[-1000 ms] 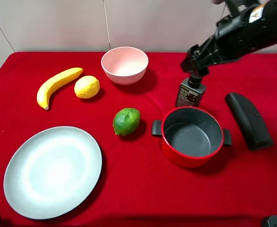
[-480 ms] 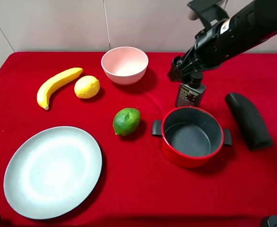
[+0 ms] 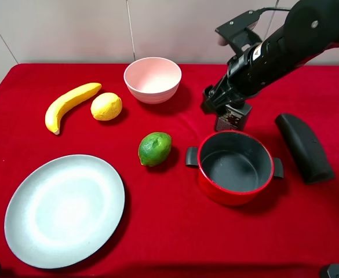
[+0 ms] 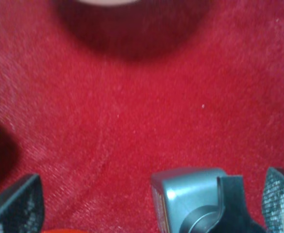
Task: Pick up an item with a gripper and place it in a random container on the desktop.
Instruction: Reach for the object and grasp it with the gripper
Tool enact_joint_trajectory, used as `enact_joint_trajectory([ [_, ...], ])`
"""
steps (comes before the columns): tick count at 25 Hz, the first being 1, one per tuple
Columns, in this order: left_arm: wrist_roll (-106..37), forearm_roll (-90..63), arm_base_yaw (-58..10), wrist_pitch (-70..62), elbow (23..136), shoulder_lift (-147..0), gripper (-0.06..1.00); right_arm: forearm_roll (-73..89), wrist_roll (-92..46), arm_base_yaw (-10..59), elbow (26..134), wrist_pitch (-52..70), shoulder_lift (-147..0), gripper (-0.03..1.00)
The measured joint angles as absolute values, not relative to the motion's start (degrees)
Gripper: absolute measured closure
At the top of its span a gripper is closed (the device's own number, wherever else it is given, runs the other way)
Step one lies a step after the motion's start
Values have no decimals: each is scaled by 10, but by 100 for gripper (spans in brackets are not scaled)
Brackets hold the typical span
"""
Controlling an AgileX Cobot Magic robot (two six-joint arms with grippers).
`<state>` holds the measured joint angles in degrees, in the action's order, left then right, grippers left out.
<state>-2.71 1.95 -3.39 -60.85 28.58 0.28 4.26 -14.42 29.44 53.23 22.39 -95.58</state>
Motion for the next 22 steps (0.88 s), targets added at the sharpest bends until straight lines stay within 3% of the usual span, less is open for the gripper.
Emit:
enact_joint_trajectory([
  [22, -27, 20, -34, -608, 286, 3, -4, 8, -144, 275, 532, 206, -1025, 27],
])
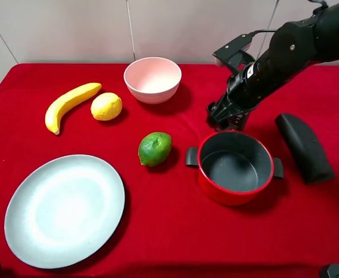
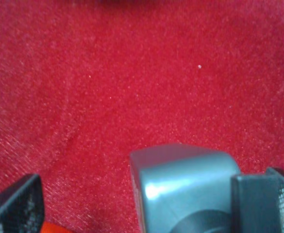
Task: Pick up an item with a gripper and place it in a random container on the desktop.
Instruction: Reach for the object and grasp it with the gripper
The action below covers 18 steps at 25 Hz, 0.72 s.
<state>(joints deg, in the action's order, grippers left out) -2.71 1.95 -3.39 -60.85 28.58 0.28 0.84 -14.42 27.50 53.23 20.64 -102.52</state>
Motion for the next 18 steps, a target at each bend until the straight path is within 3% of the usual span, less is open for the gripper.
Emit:
enact_joint_trajectory([
  [12, -27, 20, -34, -608, 286, 3, -4, 4, -144, 275, 532, 198, -1032, 28],
  [15, -27, 20, -34, -608, 286, 3, -4, 4, -141, 275, 532, 198, -1032, 34],
  [18, -27, 20, -34, -608, 286, 3, -4, 0, -140, 275, 532, 198, -1032, 46],
])
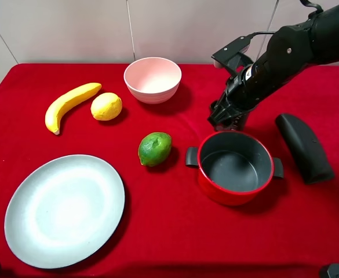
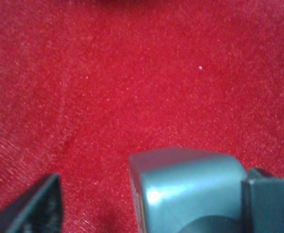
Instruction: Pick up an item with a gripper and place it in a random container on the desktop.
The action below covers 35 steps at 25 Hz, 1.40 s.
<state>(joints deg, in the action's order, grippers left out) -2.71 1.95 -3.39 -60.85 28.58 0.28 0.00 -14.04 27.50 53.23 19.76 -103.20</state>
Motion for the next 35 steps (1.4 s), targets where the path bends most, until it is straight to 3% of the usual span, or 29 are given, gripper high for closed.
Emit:
enact_joint_trajectory([
  [4, -27, 20, -34, -608, 286, 3, -4, 0, -139, 275, 534, 199, -1031, 66],
  [35, -27, 20, -34, -608, 286, 3, -4, 0, -139, 275, 571, 232, -1035, 65],
])
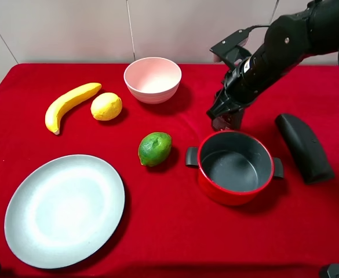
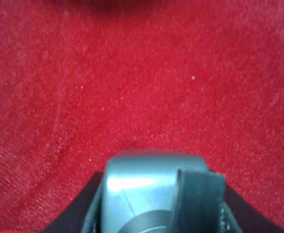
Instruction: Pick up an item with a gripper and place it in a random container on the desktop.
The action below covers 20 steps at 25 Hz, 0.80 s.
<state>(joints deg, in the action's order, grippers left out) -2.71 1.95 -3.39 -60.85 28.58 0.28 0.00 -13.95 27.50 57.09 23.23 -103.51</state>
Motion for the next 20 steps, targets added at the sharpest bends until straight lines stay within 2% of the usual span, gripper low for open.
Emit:
enact_joint_trajectory([
  [13, -27, 20, -34, -608, 286, 3, -4, -5, -139, 276, 650, 334, -1036, 65],
  [20, -27, 20, -34, -608, 286, 3, -4, -11, -139, 304, 705, 388, -1030, 65],
])
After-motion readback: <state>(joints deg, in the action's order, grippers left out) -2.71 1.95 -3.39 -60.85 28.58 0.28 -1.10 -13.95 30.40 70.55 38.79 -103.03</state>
